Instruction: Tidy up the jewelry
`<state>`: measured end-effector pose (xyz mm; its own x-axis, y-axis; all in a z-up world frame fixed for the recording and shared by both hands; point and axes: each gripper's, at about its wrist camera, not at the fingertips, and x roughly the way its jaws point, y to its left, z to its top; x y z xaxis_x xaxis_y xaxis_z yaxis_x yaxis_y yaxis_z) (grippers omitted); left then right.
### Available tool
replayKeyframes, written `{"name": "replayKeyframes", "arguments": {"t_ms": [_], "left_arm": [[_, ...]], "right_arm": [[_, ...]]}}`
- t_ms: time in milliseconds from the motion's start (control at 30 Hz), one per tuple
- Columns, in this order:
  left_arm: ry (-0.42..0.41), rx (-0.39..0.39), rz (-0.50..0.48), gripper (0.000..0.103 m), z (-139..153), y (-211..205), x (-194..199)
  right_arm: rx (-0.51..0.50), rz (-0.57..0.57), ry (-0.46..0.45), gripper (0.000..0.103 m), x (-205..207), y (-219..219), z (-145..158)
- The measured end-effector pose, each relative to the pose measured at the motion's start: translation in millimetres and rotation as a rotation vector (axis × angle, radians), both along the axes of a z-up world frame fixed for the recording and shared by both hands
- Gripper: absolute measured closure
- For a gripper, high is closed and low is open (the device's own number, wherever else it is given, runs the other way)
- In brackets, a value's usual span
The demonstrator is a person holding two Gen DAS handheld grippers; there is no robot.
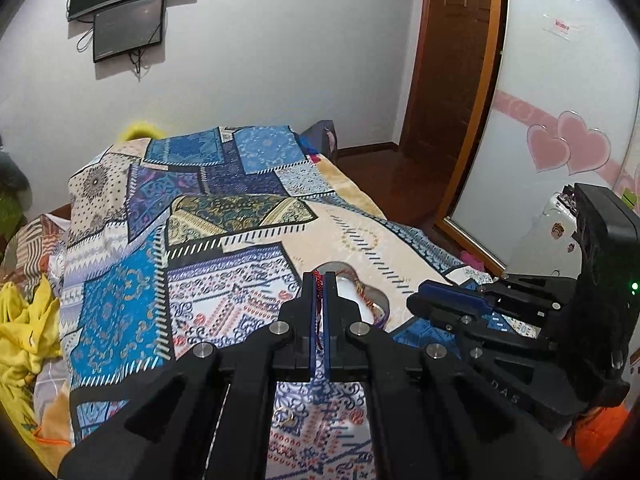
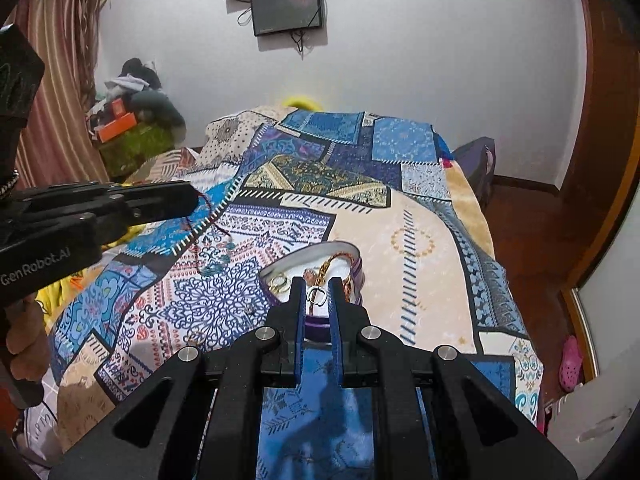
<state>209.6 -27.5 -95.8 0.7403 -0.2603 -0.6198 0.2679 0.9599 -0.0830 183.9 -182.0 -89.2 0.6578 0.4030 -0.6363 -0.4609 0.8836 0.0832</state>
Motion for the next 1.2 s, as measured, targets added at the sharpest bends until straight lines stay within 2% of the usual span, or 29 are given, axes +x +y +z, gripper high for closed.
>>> {"name": "replayKeyframes", "arguments": {"t_ms": [400, 867, 1200], "left_arm": [[0.035, -0.017, -0.023, 0.102, -9, -13, 30], [0.15, -0.012, -0.038, 0.102, -49, -19, 60], [0.221, -0.027, -0.038, 0.102, -66, -17, 68]], "right_arm": [[0.014, -0.007, -0.007, 0.093, 17, -2, -3], [0.004, 0.024, 0.087, 0.093, 39, 3, -33], [-0.03, 0.04, 0.124, 0.093, 43, 5, -40]]}}
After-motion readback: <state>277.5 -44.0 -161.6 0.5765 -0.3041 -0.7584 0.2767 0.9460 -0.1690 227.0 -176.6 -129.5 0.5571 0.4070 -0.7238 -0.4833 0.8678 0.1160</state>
